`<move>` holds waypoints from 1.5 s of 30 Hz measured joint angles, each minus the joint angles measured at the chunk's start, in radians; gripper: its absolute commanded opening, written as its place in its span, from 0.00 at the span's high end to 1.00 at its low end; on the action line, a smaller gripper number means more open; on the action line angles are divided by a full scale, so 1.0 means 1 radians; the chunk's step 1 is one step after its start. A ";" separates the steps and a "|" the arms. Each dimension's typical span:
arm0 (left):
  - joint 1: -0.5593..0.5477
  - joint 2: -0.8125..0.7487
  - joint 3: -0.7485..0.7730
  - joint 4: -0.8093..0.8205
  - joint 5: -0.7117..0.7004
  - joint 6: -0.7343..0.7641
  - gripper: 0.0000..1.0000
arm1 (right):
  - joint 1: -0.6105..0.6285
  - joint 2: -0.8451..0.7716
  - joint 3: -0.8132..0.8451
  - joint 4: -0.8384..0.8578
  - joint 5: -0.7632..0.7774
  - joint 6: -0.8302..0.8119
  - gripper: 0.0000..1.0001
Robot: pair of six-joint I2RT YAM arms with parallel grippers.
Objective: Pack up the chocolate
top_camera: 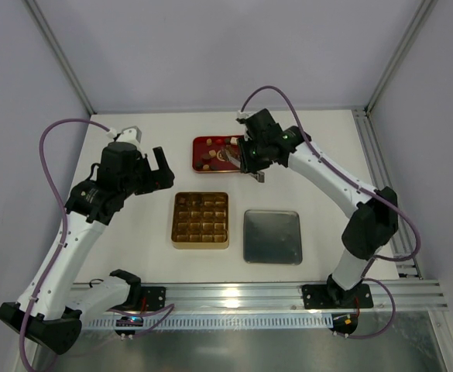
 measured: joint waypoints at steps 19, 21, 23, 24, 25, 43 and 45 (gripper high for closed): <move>0.000 0.016 0.000 0.001 0.002 0.000 0.00 | 0.275 -0.353 -0.375 0.042 -0.010 0.105 0.71; 0.000 0.017 0.000 0.001 0.002 0.000 0.00 | 0.280 -0.349 -0.385 0.047 -0.006 0.114 0.71; 0.000 0.018 0.000 0.000 0.001 0.000 0.00 | 0.282 -0.342 -0.386 0.052 -0.001 0.119 0.70; 0.000 0.018 0.000 0.000 0.001 0.000 0.00 | 0.283 -0.338 -0.386 0.058 0.002 0.120 0.70; 0.000 0.018 0.000 0.000 0.001 0.000 0.00 | 0.283 -0.335 -0.386 0.063 0.005 0.121 0.70; 0.000 0.018 0.000 -0.001 0.000 0.000 0.00 | 0.301 -0.279 -0.386 0.097 0.027 0.122 0.63; 0.000 0.018 0.000 -0.001 0.000 0.000 0.00 | 0.301 -0.278 -0.387 0.100 0.027 0.122 0.61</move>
